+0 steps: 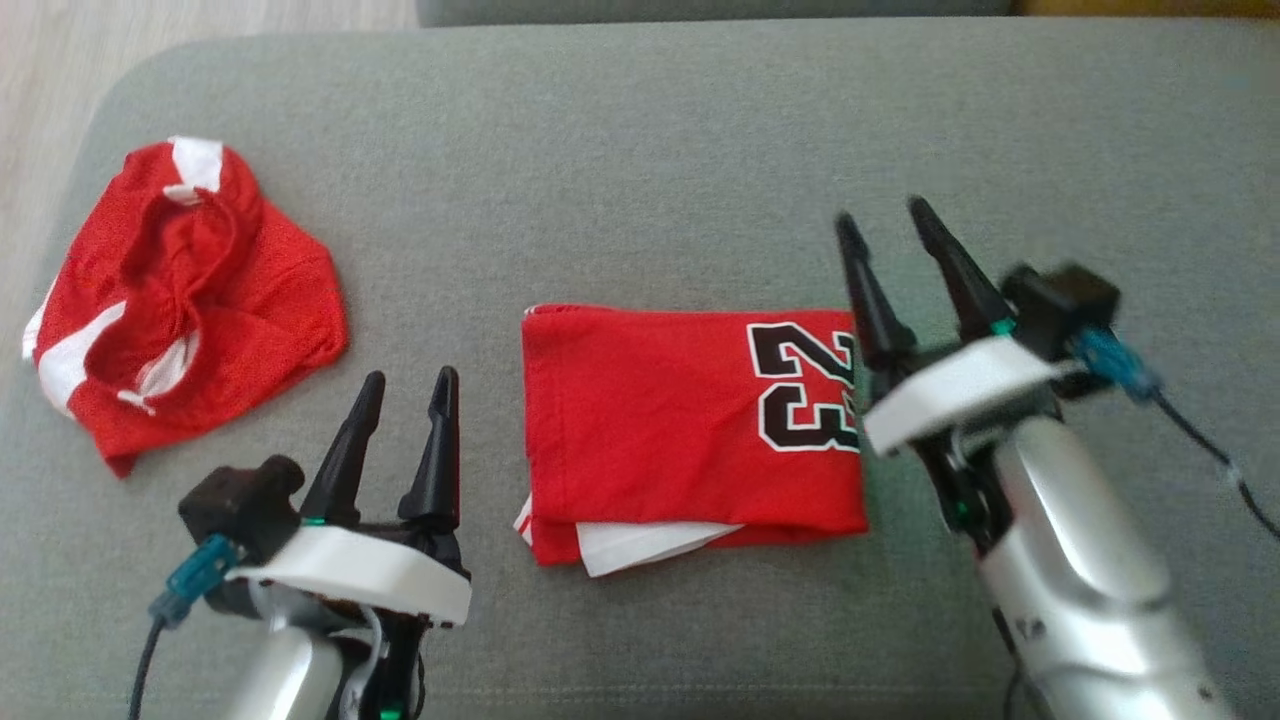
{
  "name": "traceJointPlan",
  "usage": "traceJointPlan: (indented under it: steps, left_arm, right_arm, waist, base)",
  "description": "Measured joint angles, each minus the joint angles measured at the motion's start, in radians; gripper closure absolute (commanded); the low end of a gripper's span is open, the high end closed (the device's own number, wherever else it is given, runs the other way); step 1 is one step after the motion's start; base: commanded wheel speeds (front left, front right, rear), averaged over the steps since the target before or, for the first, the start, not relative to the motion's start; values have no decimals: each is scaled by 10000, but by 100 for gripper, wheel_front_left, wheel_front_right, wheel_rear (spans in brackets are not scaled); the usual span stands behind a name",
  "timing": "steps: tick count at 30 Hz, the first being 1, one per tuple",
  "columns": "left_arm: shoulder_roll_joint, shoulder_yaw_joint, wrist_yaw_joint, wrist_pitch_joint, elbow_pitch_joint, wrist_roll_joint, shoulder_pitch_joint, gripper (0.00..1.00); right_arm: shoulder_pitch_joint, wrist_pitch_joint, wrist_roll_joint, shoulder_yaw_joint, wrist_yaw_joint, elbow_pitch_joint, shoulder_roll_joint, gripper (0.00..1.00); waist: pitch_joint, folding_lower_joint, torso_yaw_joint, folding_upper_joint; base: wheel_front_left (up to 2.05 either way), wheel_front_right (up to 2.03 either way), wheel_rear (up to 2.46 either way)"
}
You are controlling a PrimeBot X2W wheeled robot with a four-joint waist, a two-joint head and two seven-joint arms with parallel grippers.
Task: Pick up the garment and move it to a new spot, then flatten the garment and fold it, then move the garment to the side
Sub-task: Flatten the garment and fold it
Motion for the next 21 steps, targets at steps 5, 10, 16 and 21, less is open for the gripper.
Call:
traceJointPlan:
  steps: [5,10,16,21]
  left_arm:
    - [-201,10,73,-261,326,23,17,0]
    - [-270,134,151,-437,604,242,83,0]
    - [-366,391,155,-518,945,646,513,0]
    - [-581,667,94,-525,1003,986,755,0]
  right_arm:
    - [1233,-136,-784,-1210,0,-817,27,0]
    - [2338,-182,-1085,-2165,0,-1789,107,0]
    - [3517,-226,-1225,-2755,0,-2543,159,0]
    - [4119,-247,-1315,-3007,0,-2974,224,0]
  waist:
    - [-282,0,-176,0]
    - [-525,0,-308,0]
    - [-800,0,-357,0]
    - [-980,0,-326,0]
  base:
    - [0,0,0]
    - [0,0,0]
    - [0,0,0]
    - [0,0,0]
